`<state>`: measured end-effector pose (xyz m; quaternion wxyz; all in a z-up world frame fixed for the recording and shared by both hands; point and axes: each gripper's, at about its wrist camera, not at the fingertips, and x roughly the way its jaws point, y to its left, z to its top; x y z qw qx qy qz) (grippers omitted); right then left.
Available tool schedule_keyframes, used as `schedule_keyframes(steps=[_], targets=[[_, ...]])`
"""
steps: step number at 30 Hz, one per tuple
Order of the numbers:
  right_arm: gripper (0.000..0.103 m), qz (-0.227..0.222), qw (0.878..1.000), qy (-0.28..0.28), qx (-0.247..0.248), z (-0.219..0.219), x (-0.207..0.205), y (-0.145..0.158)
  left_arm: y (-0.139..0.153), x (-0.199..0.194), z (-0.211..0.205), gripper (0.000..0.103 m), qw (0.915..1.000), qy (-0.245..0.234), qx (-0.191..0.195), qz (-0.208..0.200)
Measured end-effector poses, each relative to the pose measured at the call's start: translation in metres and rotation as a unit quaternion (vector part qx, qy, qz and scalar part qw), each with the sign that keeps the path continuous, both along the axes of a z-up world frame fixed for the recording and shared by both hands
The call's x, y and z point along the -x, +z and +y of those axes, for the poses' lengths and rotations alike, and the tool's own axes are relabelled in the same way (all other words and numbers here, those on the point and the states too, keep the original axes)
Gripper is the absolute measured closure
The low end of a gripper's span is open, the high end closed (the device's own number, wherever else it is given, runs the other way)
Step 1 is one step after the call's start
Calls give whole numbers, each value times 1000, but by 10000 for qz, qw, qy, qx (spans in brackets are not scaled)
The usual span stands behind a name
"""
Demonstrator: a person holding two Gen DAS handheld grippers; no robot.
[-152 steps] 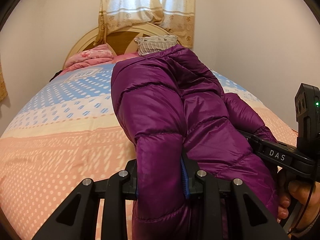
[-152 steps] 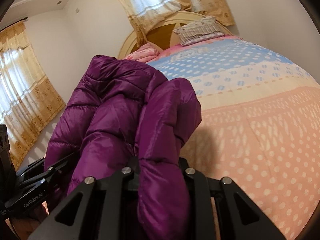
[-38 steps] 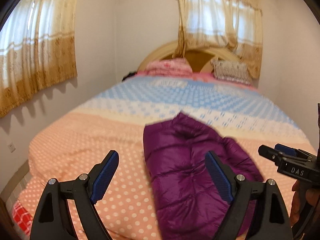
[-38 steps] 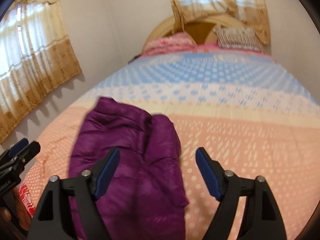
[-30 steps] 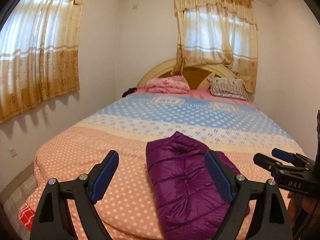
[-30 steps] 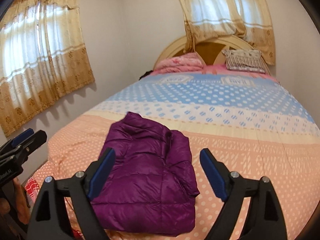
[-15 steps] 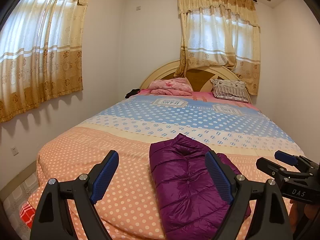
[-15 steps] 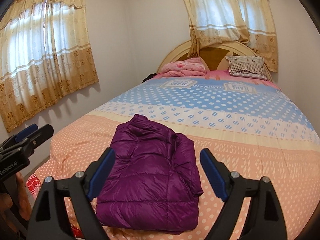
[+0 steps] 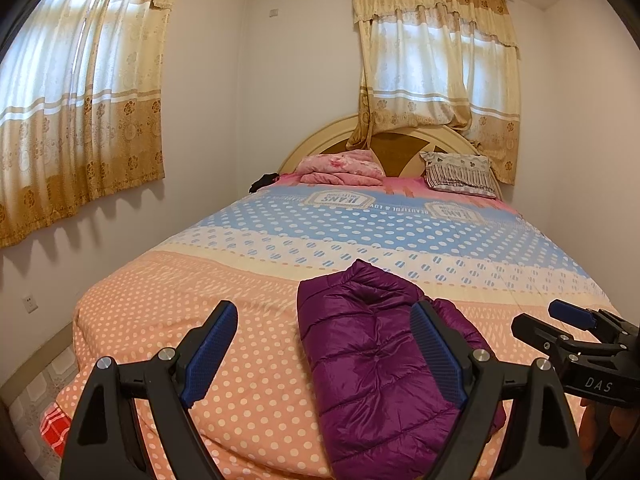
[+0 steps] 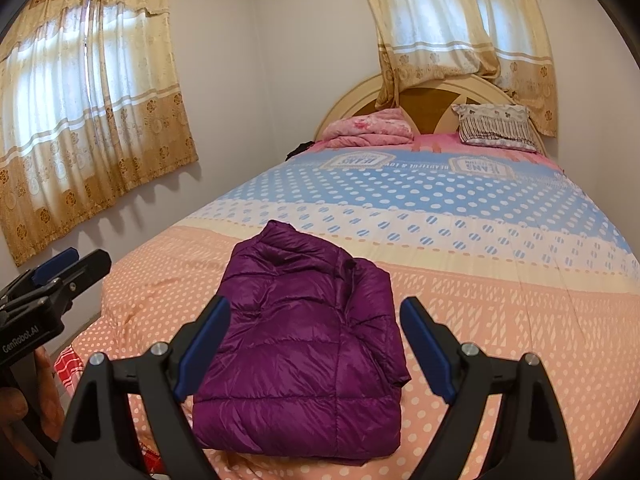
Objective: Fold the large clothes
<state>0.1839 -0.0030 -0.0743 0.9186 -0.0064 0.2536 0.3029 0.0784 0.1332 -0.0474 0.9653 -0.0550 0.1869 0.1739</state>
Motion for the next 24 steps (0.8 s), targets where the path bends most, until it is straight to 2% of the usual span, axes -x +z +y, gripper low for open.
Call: schedule_keyframes(steps=[24], targets=[[14,52,10000,7,-6,-4,1,-4,-2,-3,2,15,10000,20,-17,94]])
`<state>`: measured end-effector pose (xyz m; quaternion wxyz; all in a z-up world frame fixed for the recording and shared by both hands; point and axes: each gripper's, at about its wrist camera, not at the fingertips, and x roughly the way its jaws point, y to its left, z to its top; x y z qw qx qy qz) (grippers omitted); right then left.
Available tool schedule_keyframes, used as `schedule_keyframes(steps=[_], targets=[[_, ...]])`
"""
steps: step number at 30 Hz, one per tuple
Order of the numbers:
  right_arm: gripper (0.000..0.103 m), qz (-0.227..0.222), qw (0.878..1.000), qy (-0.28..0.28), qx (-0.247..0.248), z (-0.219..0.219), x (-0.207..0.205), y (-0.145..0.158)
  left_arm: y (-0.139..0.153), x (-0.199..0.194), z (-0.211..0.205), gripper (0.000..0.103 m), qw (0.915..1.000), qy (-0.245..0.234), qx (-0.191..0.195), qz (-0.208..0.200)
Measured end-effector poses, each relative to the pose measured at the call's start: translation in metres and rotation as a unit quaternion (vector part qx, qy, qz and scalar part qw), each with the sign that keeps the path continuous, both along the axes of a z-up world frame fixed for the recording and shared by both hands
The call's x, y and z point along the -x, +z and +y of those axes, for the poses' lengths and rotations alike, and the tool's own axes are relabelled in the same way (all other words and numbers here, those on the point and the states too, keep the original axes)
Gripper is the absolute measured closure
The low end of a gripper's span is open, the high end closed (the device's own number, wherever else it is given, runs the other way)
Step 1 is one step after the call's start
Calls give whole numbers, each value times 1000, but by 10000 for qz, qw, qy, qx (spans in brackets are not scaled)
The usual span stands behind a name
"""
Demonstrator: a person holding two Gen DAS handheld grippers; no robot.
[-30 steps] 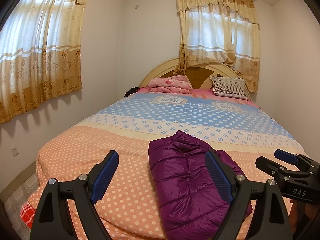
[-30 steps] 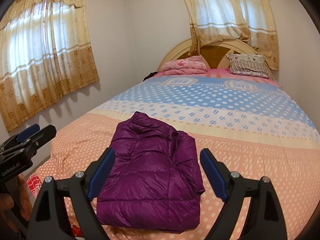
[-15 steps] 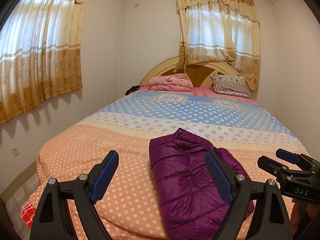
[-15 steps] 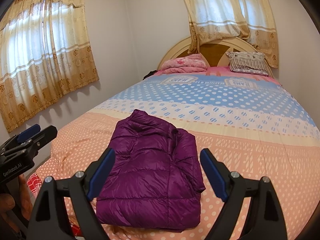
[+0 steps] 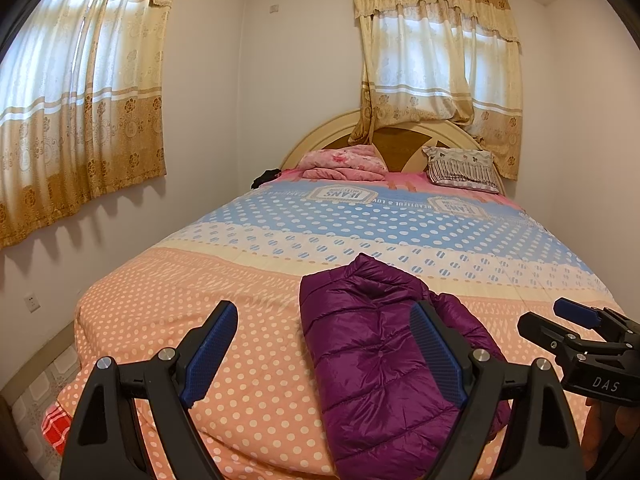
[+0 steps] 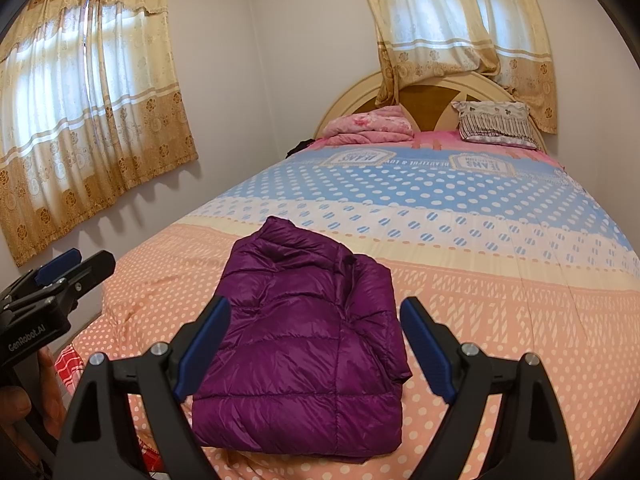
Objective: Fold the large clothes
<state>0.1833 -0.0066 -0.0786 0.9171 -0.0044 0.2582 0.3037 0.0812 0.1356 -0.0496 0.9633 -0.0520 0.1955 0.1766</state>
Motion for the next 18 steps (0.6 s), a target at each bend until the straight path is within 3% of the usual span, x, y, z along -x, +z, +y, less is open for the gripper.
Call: schedule_keyframes(steps=[18], targets=[[14,-17,10000,9,20,-1,0,-3,-5,-2,1,15,10000,-4,61,60]])
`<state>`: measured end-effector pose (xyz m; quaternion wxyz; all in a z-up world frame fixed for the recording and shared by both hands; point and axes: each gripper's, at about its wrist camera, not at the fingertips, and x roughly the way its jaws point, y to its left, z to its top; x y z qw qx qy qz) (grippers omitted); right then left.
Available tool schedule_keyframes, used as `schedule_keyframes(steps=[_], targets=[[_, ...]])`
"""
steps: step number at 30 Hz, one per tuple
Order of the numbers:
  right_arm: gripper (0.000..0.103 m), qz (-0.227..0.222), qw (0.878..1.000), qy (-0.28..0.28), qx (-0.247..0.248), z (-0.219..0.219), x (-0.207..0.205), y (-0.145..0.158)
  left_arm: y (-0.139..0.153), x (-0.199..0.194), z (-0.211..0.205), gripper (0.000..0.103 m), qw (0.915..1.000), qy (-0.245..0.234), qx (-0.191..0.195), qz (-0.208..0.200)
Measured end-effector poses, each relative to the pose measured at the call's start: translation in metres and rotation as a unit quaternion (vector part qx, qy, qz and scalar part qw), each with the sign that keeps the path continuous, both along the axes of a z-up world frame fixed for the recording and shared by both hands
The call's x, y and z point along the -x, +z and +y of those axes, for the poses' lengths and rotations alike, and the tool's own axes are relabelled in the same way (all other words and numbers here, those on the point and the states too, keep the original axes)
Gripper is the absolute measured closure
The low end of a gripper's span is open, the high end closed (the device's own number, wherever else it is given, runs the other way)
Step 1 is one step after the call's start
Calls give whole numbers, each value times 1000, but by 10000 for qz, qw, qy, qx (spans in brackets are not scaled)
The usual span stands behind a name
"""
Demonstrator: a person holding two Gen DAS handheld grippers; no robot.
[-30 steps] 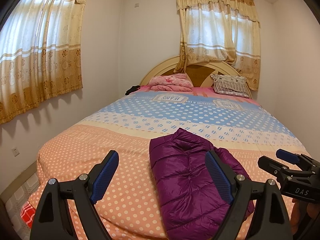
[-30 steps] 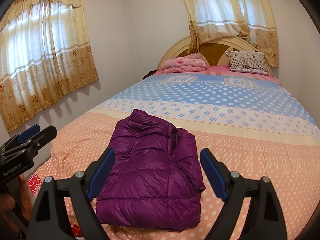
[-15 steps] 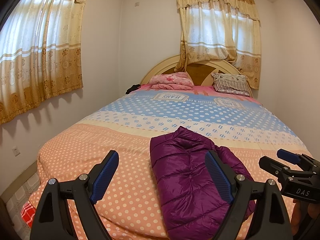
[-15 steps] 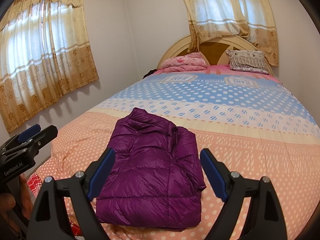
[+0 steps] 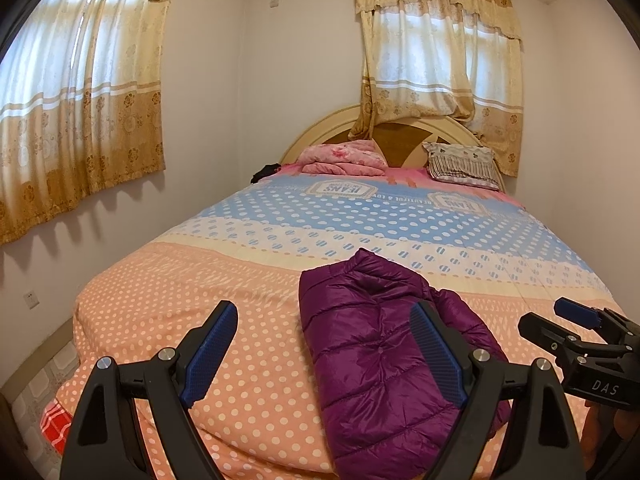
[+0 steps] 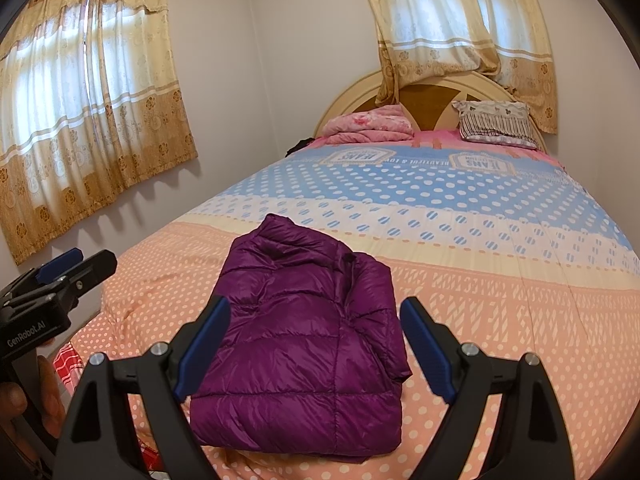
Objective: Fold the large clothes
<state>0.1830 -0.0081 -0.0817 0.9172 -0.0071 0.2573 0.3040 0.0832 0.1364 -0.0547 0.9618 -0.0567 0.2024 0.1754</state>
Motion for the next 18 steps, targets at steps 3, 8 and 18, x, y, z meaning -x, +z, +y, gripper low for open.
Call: schedule_keyframes(steps=[3,8,18], targets=[[14,-9,10000,-1,10,0,0,0,0,0,0,15,10000,-18,42,1],[14,-12,10000,1,24,1,-1,0,-1,-1,2,15,10000,15,43,7],[14,-3,10000,8,32,0,-1,-1,-5,-3,2,15,9998,80,-168,38]])
